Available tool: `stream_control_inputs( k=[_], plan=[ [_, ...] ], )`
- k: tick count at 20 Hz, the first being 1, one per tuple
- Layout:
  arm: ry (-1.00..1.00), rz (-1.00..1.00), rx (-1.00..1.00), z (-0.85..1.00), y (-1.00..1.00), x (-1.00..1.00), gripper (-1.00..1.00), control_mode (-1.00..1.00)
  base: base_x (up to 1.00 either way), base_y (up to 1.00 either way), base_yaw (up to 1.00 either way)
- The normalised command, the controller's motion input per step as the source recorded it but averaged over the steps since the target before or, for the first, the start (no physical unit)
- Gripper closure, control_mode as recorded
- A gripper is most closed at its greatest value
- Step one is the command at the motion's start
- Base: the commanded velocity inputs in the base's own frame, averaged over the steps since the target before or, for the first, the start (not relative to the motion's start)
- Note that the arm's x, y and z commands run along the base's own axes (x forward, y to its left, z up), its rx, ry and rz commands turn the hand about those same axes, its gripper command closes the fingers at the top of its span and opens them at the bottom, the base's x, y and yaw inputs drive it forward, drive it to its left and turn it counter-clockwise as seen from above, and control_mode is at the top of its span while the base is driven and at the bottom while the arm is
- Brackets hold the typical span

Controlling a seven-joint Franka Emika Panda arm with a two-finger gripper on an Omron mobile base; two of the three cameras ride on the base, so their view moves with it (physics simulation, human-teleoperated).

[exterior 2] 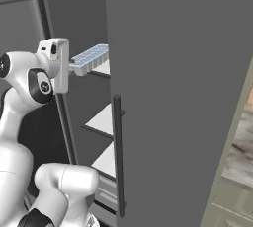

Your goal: Open the freezer door, pick up the ice cube tray from the freezer, and place it on the dining counter.

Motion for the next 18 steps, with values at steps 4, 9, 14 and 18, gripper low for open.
stream_control_inputs(
  k=[4,9,14,18],
  plan=[
    [0.14,0.01,0.0,0.07,0.03,-0.7,1.0,-1.0,0.0,0.0,0.0],
    [0.07,0.0,0.0,0.14,0.0,-0.72,1.0,-1.0,0.0,0.0,0.0],
    [0.05,0.0,0.0,0.2,0.0,-0.73,1.0,-1.0,0.0,0.0,0.0],
    [0.05,0.0,0.0,0.21,0.0,-0.73,1.0,-1.0,0.0,0.0,0.0]
  ],
)
